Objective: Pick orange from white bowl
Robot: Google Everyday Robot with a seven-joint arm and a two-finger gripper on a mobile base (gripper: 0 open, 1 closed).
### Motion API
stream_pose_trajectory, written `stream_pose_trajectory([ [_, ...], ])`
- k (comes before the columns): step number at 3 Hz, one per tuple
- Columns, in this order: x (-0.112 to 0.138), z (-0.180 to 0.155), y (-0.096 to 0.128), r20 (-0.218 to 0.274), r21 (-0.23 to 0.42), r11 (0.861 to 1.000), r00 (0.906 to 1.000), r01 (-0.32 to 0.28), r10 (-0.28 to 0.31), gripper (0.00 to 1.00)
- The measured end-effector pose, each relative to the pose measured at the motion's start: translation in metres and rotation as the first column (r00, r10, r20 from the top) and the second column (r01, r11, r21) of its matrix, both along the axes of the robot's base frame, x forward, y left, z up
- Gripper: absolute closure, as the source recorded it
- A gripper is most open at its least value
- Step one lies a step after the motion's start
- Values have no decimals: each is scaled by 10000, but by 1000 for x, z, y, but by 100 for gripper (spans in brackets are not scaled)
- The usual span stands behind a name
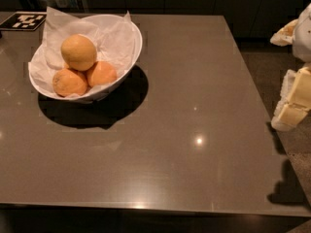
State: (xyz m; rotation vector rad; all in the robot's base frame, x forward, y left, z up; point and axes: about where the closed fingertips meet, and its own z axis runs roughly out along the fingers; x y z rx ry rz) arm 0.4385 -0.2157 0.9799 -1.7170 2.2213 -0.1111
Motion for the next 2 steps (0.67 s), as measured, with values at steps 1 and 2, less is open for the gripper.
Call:
stream_pose_trajectory([
  [1,0,0,0,0,0,10000,10000,0,0,0],
  [2,5,6,10,120,-136,9998,9998,-162,164,0],
])
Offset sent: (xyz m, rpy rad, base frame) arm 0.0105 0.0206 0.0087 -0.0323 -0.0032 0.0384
